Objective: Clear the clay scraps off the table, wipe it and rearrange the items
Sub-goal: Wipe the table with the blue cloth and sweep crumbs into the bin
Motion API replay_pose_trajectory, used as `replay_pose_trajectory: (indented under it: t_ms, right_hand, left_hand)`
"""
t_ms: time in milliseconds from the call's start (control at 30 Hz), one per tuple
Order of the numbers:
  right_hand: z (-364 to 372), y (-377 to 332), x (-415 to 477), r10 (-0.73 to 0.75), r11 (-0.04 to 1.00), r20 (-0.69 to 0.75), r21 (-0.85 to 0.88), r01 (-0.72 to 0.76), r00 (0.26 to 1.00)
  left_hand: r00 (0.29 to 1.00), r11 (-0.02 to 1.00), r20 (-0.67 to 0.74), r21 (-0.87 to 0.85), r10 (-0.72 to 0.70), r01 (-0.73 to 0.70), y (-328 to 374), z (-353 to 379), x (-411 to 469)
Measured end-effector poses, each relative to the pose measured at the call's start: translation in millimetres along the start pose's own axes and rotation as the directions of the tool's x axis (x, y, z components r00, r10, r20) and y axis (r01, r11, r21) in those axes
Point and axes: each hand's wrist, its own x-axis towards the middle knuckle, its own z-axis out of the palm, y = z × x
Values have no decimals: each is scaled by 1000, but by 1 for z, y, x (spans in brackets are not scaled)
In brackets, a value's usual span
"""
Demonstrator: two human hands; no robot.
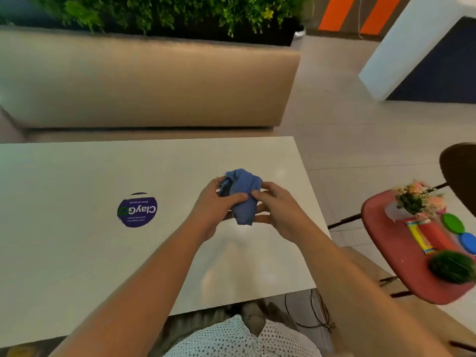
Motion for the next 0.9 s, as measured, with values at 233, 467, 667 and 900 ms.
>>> replay_pose_trajectory:
  t_ms: [233,467,667,900]
  right_hand:
    - [-52,24,-28,40,994,-194,111,-18,980]
    - [-122,62,-70,90,963,-333,269,4,939]
    - [-217,103,-89,109,906,-403,417,76,909]
    - [-360,155,-88,255,825,-313,564,-37,915]
  left_hand:
    - [970,995,225,67,-93,80,-13,54,12]
    - [911,977,376,185,-169,105,-36,136,9]
    - [904,969,384,221,-186,105,-67,243,17]
    - [928,949,264,244,-264,200,-132,403,52]
